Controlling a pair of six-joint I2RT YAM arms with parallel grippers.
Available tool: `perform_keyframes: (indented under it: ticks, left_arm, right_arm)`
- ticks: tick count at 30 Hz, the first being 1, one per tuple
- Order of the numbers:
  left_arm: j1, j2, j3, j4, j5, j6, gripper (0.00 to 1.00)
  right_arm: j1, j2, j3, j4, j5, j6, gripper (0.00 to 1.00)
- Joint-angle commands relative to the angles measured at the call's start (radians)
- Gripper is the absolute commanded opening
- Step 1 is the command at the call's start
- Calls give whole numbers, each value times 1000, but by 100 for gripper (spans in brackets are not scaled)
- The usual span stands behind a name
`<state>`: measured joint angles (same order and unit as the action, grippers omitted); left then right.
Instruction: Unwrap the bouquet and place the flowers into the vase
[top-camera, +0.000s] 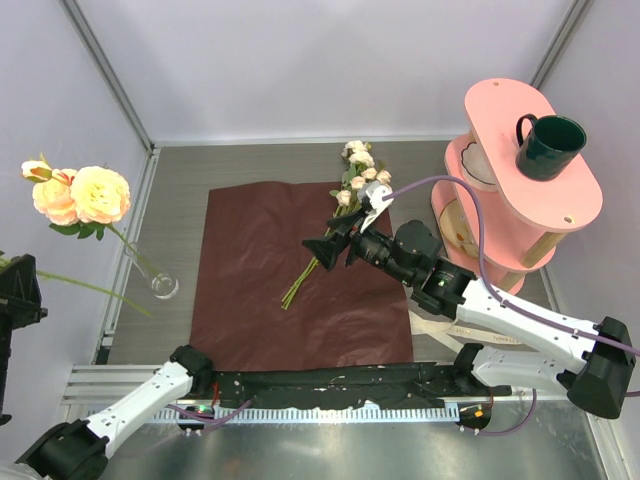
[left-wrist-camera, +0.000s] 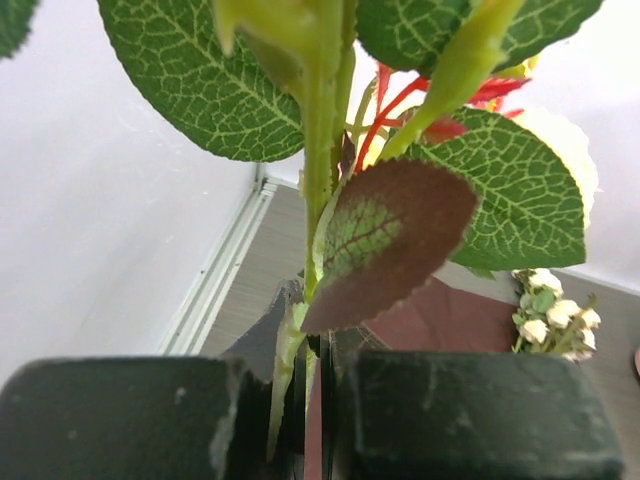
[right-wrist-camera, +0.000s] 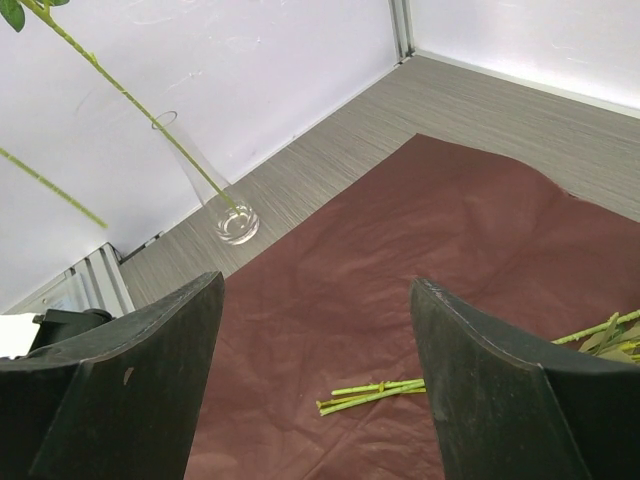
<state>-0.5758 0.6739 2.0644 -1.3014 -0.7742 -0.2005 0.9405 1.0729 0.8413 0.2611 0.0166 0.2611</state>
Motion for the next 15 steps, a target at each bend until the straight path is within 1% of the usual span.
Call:
perform_keyframes:
  ticks: [1, 4, 11, 13, 15]
  left_arm:
    - [-1, 23, -30, 154, -128, 59, 0]
    - [-1, 55, -8, 208, -160, 87, 0]
    - [-1, 156, 131, 198, -188, 108, 0]
    - [-1, 168, 146, 208, -195, 122, 0]
    - [-1, 165, 137, 229, -233, 137, 0]
  right_arm:
    - [-5, -25, 4, 44, 0, -3, 80]
    - [-8, -30, -1, 46, 2, 0, 80]
    - [-14, -36, -8, 50, 2, 1, 80]
    - [-16, -34, -11, 53, 0, 4, 80]
    - [-17, -33, -14, 61, -3, 6, 80]
